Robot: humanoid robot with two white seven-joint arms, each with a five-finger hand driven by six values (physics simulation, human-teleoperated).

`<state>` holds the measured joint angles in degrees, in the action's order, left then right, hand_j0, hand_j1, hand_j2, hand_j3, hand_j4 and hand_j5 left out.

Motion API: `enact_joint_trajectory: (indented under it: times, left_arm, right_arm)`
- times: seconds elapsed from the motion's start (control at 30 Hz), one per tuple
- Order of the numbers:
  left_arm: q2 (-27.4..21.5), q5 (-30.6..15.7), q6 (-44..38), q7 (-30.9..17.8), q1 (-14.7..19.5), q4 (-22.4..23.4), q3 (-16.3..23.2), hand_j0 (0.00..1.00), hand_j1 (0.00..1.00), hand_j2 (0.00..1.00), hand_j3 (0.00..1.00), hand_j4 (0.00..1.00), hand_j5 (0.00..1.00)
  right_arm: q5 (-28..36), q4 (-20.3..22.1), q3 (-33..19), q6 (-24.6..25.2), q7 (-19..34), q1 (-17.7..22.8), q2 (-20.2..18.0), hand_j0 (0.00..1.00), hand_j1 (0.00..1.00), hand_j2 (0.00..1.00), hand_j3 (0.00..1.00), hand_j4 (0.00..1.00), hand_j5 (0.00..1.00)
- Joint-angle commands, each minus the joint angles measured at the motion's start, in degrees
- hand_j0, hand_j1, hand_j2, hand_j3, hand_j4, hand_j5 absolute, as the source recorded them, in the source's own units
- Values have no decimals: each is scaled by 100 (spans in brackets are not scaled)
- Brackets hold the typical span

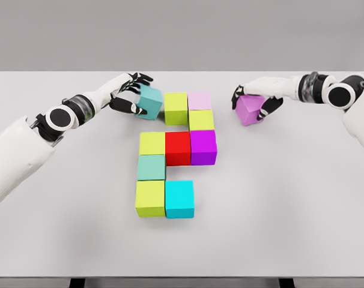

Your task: Assemble the squares on the desktop into the number 2

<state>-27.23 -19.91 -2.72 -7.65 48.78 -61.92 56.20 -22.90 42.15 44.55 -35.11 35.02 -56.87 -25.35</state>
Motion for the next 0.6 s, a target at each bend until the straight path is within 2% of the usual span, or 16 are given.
enact_joint_trajectory:
  times: [0.0,0.1,0.27,0.37,0.57]
  left_arm:
    - [-1,-4,0,0,0,-4,-4,85,85,85,85,85,85]
    - [-1,-4,9,0,0,-4,-4,85,85,85,85,85,85]
    - [-1,-4,17,0,-9,-4,-4,87,87,87,87,87,87]
    - [-10,-4,53,0,0,-13,-4,90,90,90,90,90,90]
    - [-124,-4,210,-17,-9,-31,5,100,100,100,100,100,100]
  right_arm:
    - [31,66,-131,11,-2,0,-22,59,59,59,59,59,59]
    - [40,232,-254,11,-2,35,-75,59,59,59,59,59,59]
    - [57,610,-536,11,-2,219,-391,59,59,59,59,59,59]
    - [233,1260,-536,11,-2,466,-752,59,59,59,59,59,59]
    - [356,2227,-536,11,-2,782,-1226,60,60,60,60,60,60]
